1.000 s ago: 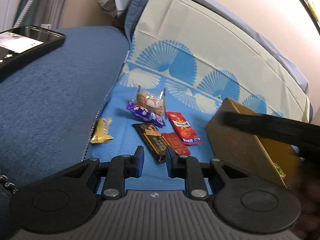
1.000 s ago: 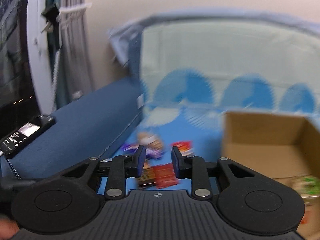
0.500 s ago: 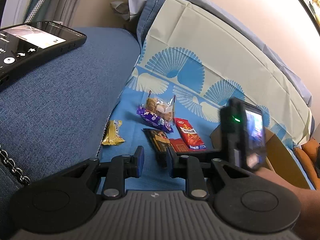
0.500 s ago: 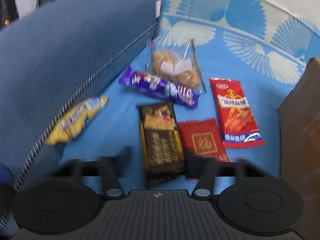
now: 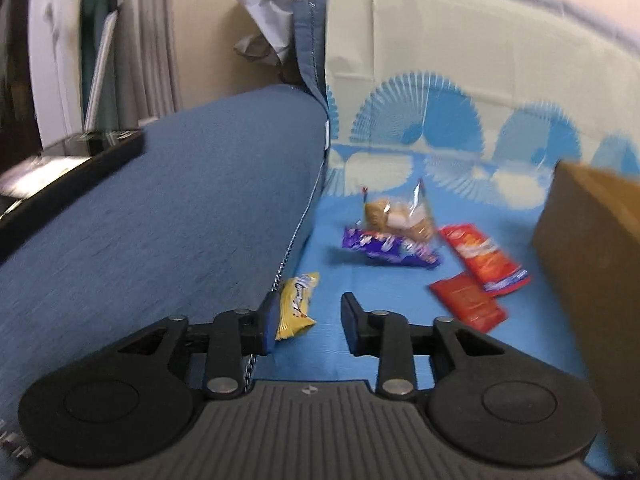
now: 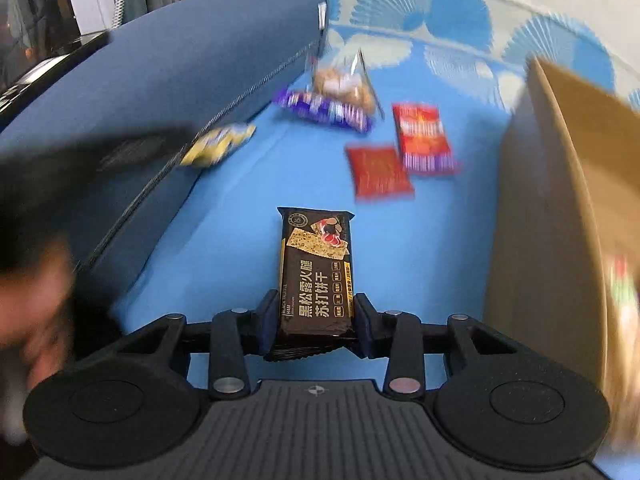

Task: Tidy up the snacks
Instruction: 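Grasp the dark chocolate biscuit bar with the right gripper while the left gripper reaches for the yellow wrapper, then grasp the yellow wafer stick with the left gripper while the right gripper holds the biscuit bar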

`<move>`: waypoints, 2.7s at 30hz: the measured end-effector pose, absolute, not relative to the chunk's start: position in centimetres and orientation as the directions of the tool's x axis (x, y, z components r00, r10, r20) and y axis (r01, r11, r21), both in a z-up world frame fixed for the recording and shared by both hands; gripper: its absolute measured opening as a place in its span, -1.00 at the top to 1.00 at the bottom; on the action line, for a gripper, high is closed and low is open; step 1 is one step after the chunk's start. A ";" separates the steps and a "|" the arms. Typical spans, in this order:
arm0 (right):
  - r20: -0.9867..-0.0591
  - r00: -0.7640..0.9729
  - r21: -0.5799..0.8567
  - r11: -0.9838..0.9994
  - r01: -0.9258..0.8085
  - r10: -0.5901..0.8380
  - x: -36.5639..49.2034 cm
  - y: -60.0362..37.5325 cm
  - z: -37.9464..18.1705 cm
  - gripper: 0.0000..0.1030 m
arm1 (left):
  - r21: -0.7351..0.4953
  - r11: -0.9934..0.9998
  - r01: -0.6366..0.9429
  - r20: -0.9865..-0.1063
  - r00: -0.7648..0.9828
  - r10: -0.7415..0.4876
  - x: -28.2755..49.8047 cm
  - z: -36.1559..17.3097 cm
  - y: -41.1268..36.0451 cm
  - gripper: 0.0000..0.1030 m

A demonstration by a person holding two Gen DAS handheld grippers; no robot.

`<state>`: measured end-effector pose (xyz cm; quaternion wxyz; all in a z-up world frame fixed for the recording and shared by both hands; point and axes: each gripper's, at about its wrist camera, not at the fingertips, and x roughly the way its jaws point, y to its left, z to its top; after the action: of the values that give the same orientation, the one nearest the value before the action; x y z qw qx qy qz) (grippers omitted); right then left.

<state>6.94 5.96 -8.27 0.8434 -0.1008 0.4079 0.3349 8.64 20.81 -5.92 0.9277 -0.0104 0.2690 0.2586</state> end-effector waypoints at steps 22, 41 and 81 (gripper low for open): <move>-0.722 0.523 0.080 0.805 -0.588 0.454 4.1 4.6 -10.4 0.19 | -0.013 0.933 -0.359 -0.652 0.711 0.264 6.6 -5.8 21.7 0.79; -0.716 0.519 0.090 0.798 -0.596 0.467 4.7 4.2 -10.5 -0.03 | -0.313 0.934 -0.173 -0.770 0.621 -0.144 7.1 -8.5 21.1 0.15; -0.759 0.508 0.072 0.828 -0.556 0.407 5.5 3.9 -11.0 0.14 | -0.241 0.959 -0.152 -0.802 0.588 -0.109 8.9 -9.8 19.3 0.59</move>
<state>5.53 3.85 -10.95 0.8637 -0.0907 0.4099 0.2789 8.88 19.26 -9.80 0.8794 -0.1434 0.4539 0.0123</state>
